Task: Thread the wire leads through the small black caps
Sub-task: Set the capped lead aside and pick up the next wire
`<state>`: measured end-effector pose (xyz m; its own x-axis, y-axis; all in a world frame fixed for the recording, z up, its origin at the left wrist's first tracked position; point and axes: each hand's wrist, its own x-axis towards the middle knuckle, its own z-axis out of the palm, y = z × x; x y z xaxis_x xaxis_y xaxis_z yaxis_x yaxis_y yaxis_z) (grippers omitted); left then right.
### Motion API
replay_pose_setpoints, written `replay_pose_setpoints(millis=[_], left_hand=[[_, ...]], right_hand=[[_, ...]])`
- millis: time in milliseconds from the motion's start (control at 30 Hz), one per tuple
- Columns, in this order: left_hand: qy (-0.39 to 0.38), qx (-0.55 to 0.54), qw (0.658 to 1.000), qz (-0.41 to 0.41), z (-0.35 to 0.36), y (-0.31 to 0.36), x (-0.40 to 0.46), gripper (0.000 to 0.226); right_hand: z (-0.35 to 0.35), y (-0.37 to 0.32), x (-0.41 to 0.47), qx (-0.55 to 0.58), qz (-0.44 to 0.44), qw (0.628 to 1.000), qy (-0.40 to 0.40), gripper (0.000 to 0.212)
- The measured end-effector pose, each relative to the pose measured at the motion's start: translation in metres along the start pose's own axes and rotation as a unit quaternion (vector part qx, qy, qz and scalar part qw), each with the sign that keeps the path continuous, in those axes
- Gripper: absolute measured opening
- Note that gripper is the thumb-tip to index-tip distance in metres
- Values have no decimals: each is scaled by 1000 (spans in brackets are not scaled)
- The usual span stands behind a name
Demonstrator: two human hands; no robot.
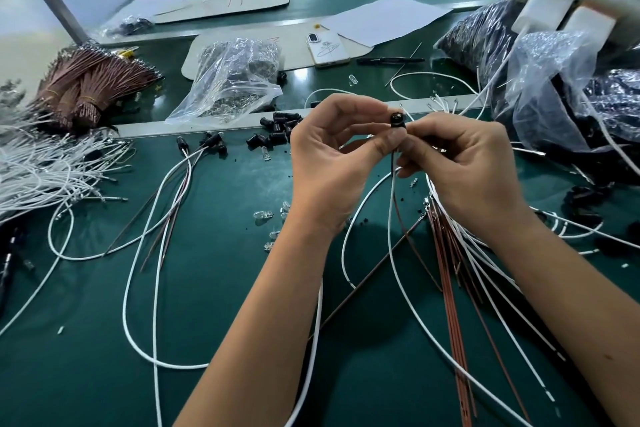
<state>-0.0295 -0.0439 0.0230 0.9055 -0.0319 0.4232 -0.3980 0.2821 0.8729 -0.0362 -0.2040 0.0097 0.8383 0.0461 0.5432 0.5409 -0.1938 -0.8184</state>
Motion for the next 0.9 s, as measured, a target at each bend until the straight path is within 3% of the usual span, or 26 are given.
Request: replay_pose_setpoints(millis=[367, 900], left_hand=[[-3, -5, 1000, 7, 0, 0, 0, 31], [0, -12, 1000, 13, -1, -1, 1, 32]], right_hand=[[0, -1, -1, -50, -19, 999, -5, 4], [-1, -2, -3, -35, 4, 999, -18, 8]])
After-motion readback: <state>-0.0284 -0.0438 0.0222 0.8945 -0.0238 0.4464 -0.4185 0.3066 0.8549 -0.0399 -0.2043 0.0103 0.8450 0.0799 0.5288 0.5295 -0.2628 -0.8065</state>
